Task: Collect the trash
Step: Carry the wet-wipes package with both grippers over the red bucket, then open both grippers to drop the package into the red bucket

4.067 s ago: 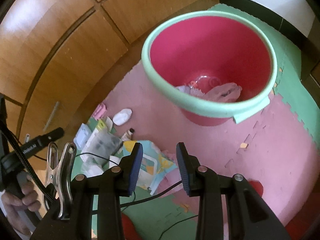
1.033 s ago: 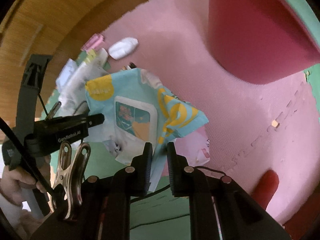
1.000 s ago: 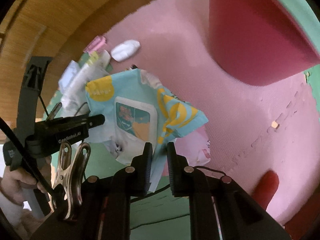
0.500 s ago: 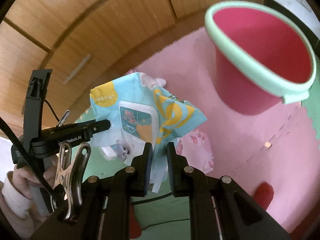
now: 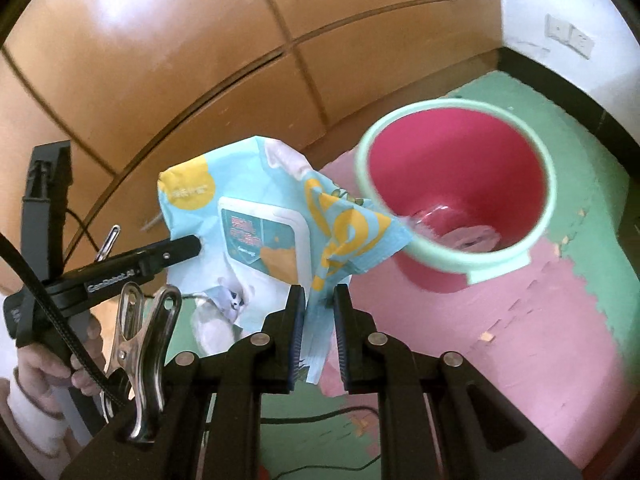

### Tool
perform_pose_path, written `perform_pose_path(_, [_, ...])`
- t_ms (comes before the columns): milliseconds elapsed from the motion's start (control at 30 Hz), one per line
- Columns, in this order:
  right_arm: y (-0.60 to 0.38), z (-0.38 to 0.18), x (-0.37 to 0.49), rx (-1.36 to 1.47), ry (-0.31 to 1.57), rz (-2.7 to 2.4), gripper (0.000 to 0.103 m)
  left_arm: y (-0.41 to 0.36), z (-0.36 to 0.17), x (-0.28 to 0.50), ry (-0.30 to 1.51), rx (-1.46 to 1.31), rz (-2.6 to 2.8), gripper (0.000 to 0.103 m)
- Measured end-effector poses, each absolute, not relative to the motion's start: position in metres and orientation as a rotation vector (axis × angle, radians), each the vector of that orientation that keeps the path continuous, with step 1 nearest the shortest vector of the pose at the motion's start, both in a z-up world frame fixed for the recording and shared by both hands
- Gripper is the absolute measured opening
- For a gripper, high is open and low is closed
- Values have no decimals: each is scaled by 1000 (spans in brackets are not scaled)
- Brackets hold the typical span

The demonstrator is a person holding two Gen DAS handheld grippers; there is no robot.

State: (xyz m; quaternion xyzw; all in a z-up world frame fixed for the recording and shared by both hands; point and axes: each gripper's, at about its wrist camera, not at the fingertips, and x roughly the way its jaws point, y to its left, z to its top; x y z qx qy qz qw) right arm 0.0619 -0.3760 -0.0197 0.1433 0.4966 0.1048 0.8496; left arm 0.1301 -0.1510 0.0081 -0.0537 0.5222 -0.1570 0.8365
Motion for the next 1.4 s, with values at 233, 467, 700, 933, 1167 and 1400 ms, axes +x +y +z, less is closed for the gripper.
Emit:
perform_pose_path(233, [-415,-14,80,234,1047,117,16,-207,7,158,1111,-144,-407,23])
perform_pose_path(467, [-454,-10,104,219,1049,27,16,-244,-2,178,1122,-185,-432,24])
perform_pose_path(700, [-480,-26,112,297,1049,-47,16,-266,-20,183,1164,-209,-444,24])
perform_pose_path(933, [-499,-29,125,317,1002,-149,16,-298,-21,202,1125,-150,-460,25])
perform_pose_path(1167, [-497,-40,140,289,1008,-192,16,-301,-33,213,1144,-167,-441,26])
perform_pose_path(1400, [-498,-49,143,308,1026,-232,24,-299,-27,216,1130,-182,-441,39])
